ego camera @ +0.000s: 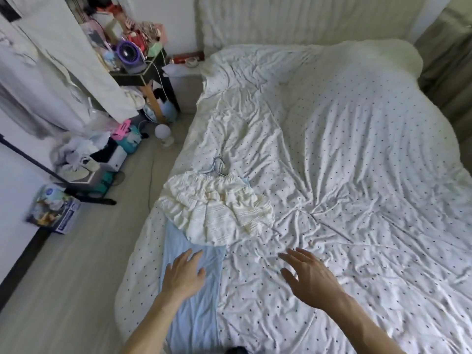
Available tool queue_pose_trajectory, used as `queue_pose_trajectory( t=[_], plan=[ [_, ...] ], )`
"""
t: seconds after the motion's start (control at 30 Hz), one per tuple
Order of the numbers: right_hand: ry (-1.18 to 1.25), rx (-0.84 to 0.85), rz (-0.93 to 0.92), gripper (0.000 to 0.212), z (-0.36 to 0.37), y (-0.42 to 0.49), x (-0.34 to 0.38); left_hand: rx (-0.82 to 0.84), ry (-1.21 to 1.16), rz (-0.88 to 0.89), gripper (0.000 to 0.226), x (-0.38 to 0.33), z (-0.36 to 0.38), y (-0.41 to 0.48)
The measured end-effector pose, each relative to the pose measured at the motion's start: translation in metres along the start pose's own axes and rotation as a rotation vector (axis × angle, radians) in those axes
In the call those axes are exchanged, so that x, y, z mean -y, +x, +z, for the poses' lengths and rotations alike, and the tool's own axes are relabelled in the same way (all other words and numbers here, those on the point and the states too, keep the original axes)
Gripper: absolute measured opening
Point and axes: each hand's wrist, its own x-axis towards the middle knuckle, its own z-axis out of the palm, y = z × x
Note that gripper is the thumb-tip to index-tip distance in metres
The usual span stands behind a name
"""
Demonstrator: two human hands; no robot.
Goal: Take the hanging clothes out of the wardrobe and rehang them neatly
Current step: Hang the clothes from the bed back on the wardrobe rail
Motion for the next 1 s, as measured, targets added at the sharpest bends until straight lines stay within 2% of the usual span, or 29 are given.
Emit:
queue_pose_trajectory(
  t=[0.33, 0.53, 0.63, 0.8, 0.9, 1.0],
  plan=[
    [-0.064, 0.220, 0.107, 0.051, 0.026, 0.200, 0.033, 0.043, 0.163, 0.092, 0.058, 0.053, -0.070, 0.205],
    [-0.062, 0.363, 0.238, 0.057, 0.086, 0.308, 0.024, -0.019, 0.206, 0.078, 0.061, 0.070, -0.094, 0.348],
    [-0.051, 0.471, 0.298, 0.062, 0.125, 0.336, 0.012, -0.061, 0.265, 0.069, 0.065, 0.078, -0.097, 0.412],
    [0.042, 0.511, 0.308, 0.077, 0.181, 0.346, -0.007, -0.091, 0.257, 0.046, 0.067, 0.091, -0.092, 0.489],
    [0.065, 0.529, 0.316, 0.081, 0.183, 0.345, -0.006, -0.031, 0.229, -0.033, 0.066, 0.099, -0.085, 0.519],
    [0.083, 0.511, 0.288, 0.075, 0.169, 0.346, -0.004, -0.095, 0.323, -0.038, 0.062, 0.098, -0.089, 0.525]
  ],
)
